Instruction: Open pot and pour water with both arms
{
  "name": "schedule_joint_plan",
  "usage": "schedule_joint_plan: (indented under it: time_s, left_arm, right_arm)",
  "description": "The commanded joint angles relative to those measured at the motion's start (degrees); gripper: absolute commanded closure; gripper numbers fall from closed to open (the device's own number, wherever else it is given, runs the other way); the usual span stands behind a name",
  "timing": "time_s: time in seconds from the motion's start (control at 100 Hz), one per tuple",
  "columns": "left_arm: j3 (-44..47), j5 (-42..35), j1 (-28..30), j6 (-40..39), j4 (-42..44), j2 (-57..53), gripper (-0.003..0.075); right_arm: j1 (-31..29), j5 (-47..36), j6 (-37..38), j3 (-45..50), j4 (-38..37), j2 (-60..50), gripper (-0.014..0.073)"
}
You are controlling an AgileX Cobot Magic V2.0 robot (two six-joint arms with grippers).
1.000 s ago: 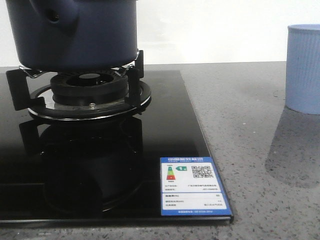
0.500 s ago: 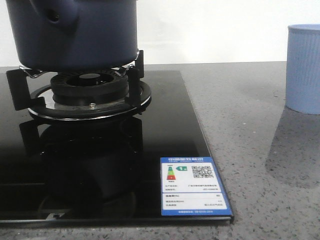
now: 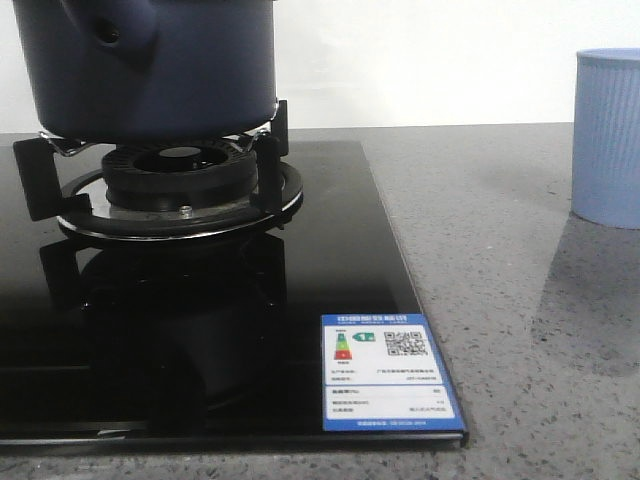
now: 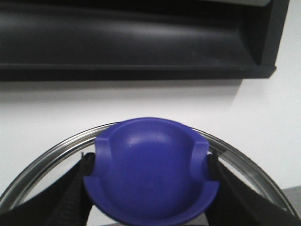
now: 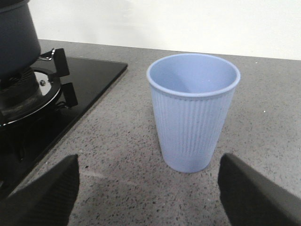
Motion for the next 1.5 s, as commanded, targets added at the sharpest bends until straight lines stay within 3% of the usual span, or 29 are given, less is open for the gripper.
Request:
schedule_joint_plan:
  time_s: [0.0, 0.44, 1.09, 1.49]
  left_arm:
    - [-2.3, -4.8, 0.9, 0.3, 0.3, -2.0, 0.0350]
    - [-2.3, -4.4, 5.0, 0.7, 0.7, -2.6, 0.0350]
    - [-2.3, -4.4, 5.1, 0.7, 0.7, -2.6, 0.0350]
    - [-2.3, -4.4, 5.1, 0.7, 0.7, -2.6, 0.0350]
  right_arm:
    - [0.1, -7.6, -0.6, -1.0, -0.5, 2.9, 0.0047]
    - [0.1, -17.4, -0.6, -1.0, -0.5, 18.9, 0.0047]
    - [0.1, -39.9, -0.5, -1.0, 2.0, 38.2, 0.0047]
    - [0.1, -48.7, 2.8, -1.0, 2.5, 45.6, 0.0047]
